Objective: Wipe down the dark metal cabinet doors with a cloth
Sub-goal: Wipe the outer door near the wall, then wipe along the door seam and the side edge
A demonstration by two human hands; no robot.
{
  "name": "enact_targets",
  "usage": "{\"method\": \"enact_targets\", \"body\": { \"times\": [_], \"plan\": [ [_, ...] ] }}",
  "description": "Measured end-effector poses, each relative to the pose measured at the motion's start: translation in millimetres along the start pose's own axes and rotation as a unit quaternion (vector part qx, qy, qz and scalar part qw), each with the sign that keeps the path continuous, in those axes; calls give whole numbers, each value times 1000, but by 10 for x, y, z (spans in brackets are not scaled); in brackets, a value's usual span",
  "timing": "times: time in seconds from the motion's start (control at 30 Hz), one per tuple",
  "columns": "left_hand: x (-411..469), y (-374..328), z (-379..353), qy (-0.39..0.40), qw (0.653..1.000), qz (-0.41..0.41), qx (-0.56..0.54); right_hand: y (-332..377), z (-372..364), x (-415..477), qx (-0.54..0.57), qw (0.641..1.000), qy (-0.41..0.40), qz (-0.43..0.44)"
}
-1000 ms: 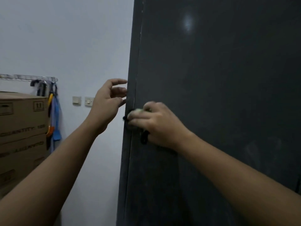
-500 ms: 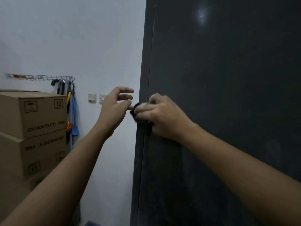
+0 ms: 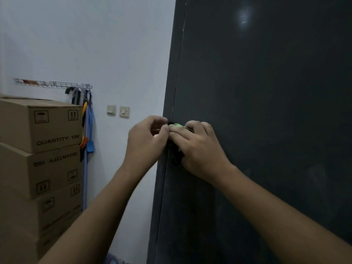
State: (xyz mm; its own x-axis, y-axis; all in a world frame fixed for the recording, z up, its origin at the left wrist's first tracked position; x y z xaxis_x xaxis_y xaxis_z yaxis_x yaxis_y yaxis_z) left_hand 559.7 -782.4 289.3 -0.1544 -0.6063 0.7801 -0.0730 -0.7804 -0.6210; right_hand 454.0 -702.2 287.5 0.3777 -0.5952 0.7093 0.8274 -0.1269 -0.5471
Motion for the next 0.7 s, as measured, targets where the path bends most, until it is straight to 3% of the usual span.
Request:
{"method": "enact_targets", "body": {
  "times": [0.17, 0.37, 0.5, 0.6, 0.7],
  "plan": [
    [-419, -184, -409, -36, 998, -22, 46, -139, 56, -325, -22, 998, 42, -47],
    [-862, -280, -1114, -99, 994, -19, -31, -661, 391, -748, 72, 978, 184, 68],
    [-760, -516, -1289, -148, 988, -24, -43, -1614, 1021, -1119, 12, 994, 111, 0],
    [-716, -970, -1562, -124, 984, -129, -18, -2349, 1508, -1453, -81, 992, 31, -87],
    [-799, -1366, -1991, -69, 968, -238, 35, -2865, 1838, -1805, -135, 979, 10, -153]
  ]
}}
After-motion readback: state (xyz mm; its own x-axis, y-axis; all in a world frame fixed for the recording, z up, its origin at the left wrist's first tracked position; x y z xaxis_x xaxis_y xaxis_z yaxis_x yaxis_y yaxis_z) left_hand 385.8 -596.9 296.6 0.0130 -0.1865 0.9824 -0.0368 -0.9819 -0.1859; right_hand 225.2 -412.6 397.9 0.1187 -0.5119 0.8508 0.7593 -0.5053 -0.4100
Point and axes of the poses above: each hand's wrist, its own x-axis towards the middle knuckle, its own z-axis out of the back of the hand, y = z × x, the point moved 7 cm from there along x, towards the middle knuckle, and after that the axes turned 3 degrees about -x, right-handed, at the moved point
